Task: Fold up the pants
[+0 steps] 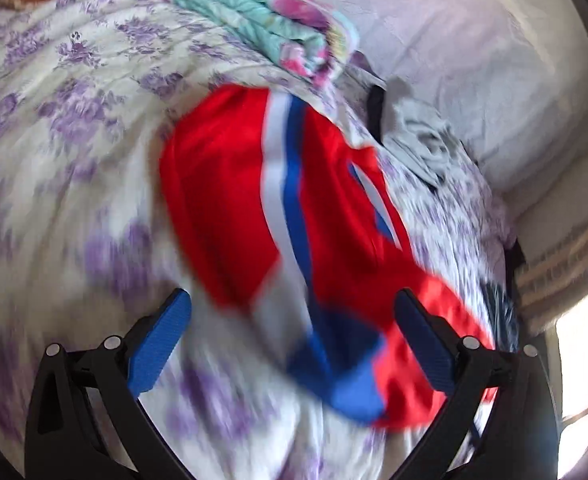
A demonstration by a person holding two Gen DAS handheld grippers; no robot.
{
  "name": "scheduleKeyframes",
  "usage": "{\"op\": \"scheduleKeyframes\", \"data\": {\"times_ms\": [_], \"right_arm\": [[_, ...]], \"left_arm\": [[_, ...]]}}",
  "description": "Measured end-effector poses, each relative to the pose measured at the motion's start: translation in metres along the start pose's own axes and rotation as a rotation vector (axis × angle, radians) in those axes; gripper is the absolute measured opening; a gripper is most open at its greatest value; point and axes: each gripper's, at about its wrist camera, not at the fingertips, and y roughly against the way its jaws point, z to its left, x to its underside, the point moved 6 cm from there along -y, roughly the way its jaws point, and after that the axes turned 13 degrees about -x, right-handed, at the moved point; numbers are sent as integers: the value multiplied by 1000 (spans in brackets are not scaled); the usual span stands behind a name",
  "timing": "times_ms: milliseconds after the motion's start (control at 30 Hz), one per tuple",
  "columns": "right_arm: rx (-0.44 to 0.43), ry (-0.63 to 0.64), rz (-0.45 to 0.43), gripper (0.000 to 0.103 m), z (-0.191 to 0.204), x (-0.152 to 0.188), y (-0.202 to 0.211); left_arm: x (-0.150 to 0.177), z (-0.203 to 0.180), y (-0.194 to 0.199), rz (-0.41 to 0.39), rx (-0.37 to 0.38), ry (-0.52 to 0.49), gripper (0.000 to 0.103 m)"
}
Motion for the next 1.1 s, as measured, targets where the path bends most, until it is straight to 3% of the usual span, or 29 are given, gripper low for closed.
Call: {"op": "scheduleKeyframes", "data": {"times_ms": [100, 233, 300, 333, 367, 433, 667, 867, 900, 933, 1000, 1033, 1100], "right_arm": [[5, -14, -15, 100, -5, -4, 2], [13, -27, -18, 100, -11, -10, 0], [21, -18, -18, 100, -12, -14, -2], [21, -22, -18, 100, -13, -17, -4], [14, -32, -22, 100, -14, -19, -4], [-13, -69, -43, 100, -17, -26, -3], [-112, -204, -89, 100, -30, -43, 4], [-175, -282, 2, 97, -27, -48, -21], [-178, -271, 11, 84, -26, -48, -27], [-184, -272, 24, 51, -25, -49, -33], [-287, -364, 83, 18, -27, -43, -48], [-331, -416, 93, 18, -29, -39, -49], [-330, -431, 95, 17, -31, -36, -36]], "left_arm": [[-24, 15, -20, 29, -12, 60, 98], [-44, 14, -28, 24, 22, 67, 96], [-45, 4, -24, 14, 81, 38, 71], [-44, 0, -22, 14, 95, 23, 50], [-44, 0, -21, 11, 104, 14, 37], [-42, 0, -14, -13, 112, 6, 20], [-36, 5, 4, -33, 152, 5, 16], [-36, -5, 30, -72, 185, -18, 14], [-36, -7, 33, -84, 172, -32, 14], [-37, -8, 35, -91, 157, -38, 13], [-37, -6, 36, -86, 145, -33, 12], [-36, -4, 39, -83, 145, -26, 11], [-32, 1, 45, -82, 151, -15, 9]]}}
